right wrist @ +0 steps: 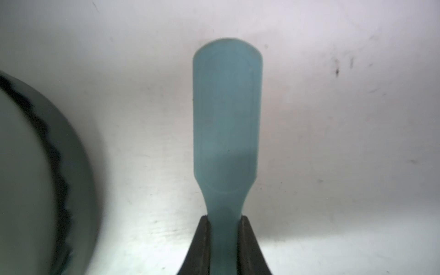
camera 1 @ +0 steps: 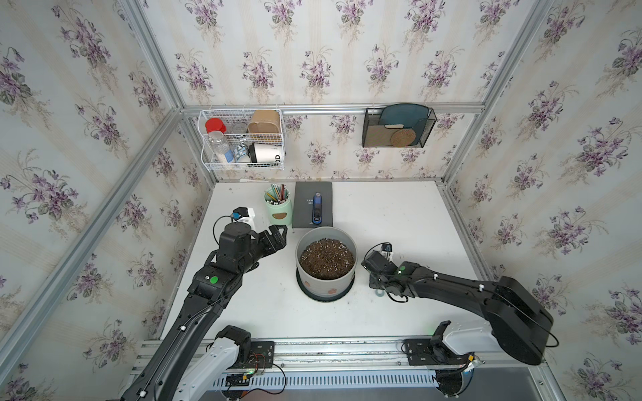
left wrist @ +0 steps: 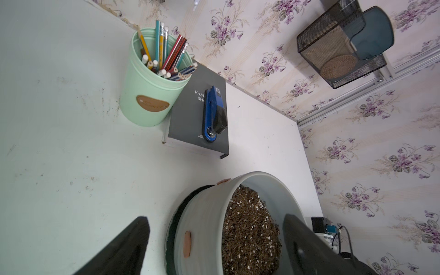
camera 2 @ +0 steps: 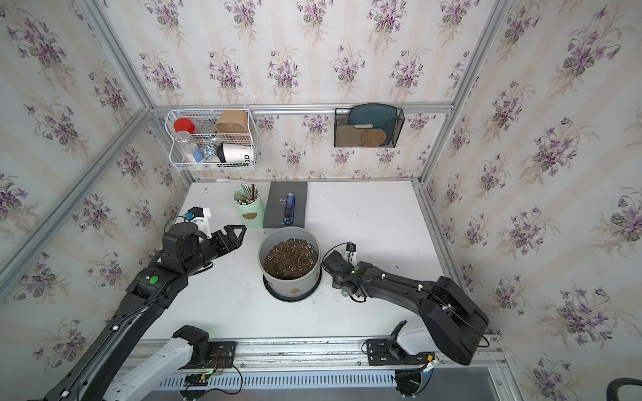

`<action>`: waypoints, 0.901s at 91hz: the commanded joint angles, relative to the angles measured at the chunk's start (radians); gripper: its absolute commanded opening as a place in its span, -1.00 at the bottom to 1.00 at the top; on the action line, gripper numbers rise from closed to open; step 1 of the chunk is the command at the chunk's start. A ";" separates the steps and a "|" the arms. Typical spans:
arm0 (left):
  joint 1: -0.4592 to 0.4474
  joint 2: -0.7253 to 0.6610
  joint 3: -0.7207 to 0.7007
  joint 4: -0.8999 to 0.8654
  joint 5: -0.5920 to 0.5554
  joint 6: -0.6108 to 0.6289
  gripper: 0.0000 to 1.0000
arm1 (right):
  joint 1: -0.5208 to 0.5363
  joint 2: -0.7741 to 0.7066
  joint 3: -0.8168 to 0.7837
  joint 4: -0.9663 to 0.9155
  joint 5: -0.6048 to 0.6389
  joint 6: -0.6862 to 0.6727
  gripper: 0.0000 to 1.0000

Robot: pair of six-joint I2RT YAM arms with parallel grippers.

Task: Scrub the dried mud off the ceramic pot
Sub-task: Pick up the brush from the center of the board.

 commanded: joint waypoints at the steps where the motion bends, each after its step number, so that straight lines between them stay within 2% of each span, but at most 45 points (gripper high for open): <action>1: 0.000 0.019 0.054 0.031 0.073 0.029 0.88 | -0.016 -0.138 0.060 -0.043 0.032 -0.053 -1.00; 6: 0.000 0.024 0.063 0.079 0.133 0.022 0.89 | -0.031 -0.225 0.104 -0.021 -0.004 -0.095 -1.00; 13: 0.000 0.031 0.059 0.195 0.242 -0.010 0.89 | -0.074 -0.318 0.148 0.062 -0.151 -0.160 -1.00; 19: 0.000 0.047 0.038 0.354 0.433 -0.052 0.89 | -0.120 -0.358 0.194 0.126 -0.307 -0.189 -1.00; 24: 0.000 0.086 0.021 0.495 0.595 -0.120 0.89 | -0.160 -0.365 0.232 0.184 -0.481 -0.206 -1.00; 30: -0.001 0.152 0.006 0.763 0.782 -0.233 0.89 | -0.186 -0.345 0.273 0.268 -0.690 -0.205 -1.00; 36: -0.003 0.227 -0.004 1.010 0.895 -0.371 0.90 | -0.187 -0.312 0.309 0.351 -0.881 -0.187 -1.00; 43: -0.007 0.295 0.004 1.197 0.941 -0.472 0.91 | -0.186 -0.286 0.303 0.487 -1.036 -0.127 -1.00; 48: -0.016 0.330 0.016 1.246 0.950 -0.487 0.91 | -0.186 -0.277 0.300 0.560 -1.099 -0.100 -1.00; 64: -0.059 0.377 0.073 1.006 0.904 -0.311 0.93 | -0.186 -0.256 0.313 0.623 -1.144 -0.073 -1.00; 82: -0.107 0.402 0.077 1.024 0.885 -0.276 0.92 | -0.186 -0.209 0.273 0.729 -1.187 0.003 -1.00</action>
